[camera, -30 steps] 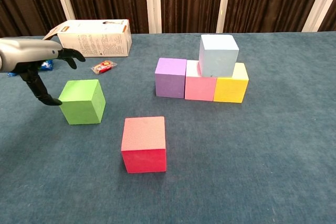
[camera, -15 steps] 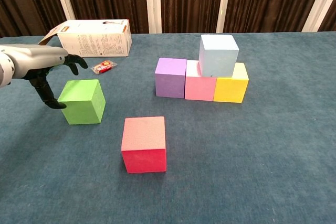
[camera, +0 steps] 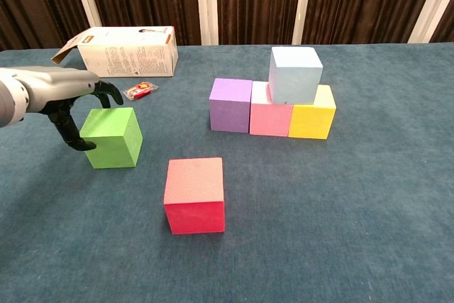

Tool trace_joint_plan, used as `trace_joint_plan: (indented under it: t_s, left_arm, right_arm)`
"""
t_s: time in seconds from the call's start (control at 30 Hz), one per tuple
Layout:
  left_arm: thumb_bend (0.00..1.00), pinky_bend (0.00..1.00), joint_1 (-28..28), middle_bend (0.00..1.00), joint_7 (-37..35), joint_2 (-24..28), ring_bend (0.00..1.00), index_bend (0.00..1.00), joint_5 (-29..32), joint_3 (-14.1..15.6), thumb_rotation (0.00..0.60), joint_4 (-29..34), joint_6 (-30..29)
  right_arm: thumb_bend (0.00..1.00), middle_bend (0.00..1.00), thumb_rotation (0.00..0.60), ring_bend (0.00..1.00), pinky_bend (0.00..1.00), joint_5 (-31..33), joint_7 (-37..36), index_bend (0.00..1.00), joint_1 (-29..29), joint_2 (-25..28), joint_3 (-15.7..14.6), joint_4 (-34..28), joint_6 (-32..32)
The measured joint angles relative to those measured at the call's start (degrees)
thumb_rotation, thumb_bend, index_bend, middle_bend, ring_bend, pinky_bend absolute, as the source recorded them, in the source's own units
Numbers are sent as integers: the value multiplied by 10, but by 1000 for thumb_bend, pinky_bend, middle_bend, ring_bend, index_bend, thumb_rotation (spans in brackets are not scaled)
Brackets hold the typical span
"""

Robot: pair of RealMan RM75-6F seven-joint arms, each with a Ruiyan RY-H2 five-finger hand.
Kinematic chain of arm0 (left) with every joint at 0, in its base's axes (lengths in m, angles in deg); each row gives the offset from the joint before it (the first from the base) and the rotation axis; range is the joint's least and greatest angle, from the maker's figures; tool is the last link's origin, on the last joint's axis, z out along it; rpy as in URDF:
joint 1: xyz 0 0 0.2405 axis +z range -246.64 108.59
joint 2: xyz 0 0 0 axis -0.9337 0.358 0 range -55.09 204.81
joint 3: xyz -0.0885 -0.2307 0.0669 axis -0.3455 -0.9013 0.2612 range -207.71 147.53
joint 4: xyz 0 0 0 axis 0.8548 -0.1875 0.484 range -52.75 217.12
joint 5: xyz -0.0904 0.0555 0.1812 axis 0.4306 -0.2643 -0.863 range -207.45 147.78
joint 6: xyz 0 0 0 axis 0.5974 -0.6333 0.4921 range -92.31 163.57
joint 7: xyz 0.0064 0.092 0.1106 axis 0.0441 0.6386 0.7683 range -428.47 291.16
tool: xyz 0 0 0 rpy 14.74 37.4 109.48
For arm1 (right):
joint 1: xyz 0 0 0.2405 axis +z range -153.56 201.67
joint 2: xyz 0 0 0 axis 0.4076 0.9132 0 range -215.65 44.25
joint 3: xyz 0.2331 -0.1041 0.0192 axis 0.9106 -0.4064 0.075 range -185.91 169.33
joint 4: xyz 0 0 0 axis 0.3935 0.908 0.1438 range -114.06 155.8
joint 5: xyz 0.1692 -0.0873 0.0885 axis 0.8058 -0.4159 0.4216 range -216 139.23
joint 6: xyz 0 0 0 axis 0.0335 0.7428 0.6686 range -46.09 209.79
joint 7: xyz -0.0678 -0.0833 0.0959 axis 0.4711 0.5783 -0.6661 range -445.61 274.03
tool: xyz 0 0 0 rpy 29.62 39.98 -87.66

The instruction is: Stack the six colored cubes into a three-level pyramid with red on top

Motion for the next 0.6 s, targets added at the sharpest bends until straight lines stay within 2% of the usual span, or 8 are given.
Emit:
trace_joint_plan:
  t_s: [0.6]
  left_arm:
    - [381, 0, -1, 286, 1, -14, 0, 265, -10, 2, 600, -13, -14]
  right_arm:
    - [168, 0, 600, 0, 0, 14, 4, 0, -6, 4, 10, -9, -8]
